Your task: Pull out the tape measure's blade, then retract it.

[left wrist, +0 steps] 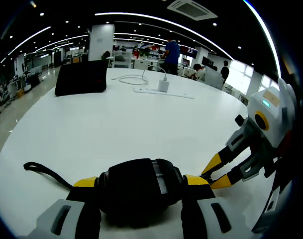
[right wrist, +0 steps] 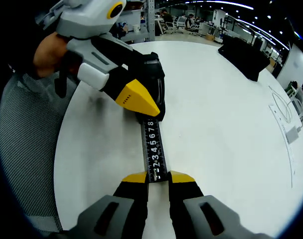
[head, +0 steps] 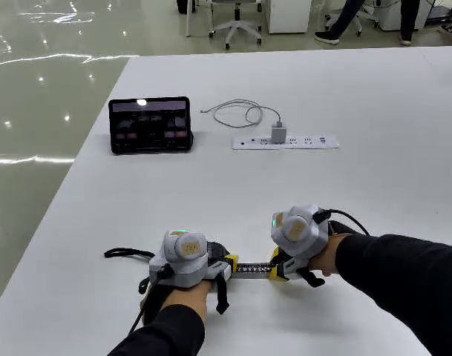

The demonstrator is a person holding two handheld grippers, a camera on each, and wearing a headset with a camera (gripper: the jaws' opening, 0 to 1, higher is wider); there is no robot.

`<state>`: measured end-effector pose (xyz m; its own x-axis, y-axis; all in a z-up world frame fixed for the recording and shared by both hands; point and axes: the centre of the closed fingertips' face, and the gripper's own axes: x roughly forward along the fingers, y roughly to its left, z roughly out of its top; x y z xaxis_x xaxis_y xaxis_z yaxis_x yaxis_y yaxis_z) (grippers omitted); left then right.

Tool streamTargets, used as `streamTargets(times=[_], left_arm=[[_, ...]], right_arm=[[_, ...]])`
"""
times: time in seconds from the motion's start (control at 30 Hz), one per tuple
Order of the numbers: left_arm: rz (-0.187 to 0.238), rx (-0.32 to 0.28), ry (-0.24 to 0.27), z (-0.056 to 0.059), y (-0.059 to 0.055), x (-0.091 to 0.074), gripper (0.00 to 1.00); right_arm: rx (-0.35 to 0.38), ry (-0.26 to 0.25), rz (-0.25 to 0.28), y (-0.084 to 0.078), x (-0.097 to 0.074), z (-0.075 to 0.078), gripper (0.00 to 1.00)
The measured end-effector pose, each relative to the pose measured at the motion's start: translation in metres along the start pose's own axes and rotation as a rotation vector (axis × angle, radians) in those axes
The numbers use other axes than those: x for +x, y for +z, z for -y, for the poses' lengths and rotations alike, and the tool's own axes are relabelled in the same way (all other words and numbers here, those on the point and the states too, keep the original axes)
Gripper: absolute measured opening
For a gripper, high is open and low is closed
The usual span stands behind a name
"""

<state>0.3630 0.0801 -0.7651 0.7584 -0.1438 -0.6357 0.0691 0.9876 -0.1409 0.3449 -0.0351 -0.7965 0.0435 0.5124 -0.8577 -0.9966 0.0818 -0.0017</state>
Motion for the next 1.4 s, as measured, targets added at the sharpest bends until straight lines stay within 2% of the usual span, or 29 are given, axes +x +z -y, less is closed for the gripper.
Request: streamTargets(times=[0.5, 1.03, 1.13, 1.17, 1.2, 1.4], left_arm=[[0.002, -0.006, -0.014, 0.0, -0.001, -0.002, 0.61], [-0.001, -0.014, -0.007, 0.0, 0.0, -0.001, 0.61], [0.007, -0.017, -0.008, 0.0, 0.0, -0.001, 0.61], [0.011, -0.001, -0.008, 0.0, 0.001, -0.001, 0.61], [0.007, -0.008, -0.008, 0.0, 0.0, -0.001, 0.61], [0.006, -0.016, -0.013, 0.0, 0.0, -0.002, 0.61]], right_arm=[[0.002, -0.002, 0.041, 0.015, 0.009, -0.005, 0.11], [-0.006, 0.002, 0.064, 0.023, 0.013, -0.003, 0.11], [0.005, -0.002, 0.074, 0.026, 0.014, -0.002, 0.11], [-0.002, -0.006, 0.098, 0.031, 0.016, -0.002, 0.11], [-0.006, -0.002, 0.084, 0.03, 0.018, -0.004, 0.11], [-0.014, 0.005, 0.087, 0.035, 0.024, -0.004, 0.11]])
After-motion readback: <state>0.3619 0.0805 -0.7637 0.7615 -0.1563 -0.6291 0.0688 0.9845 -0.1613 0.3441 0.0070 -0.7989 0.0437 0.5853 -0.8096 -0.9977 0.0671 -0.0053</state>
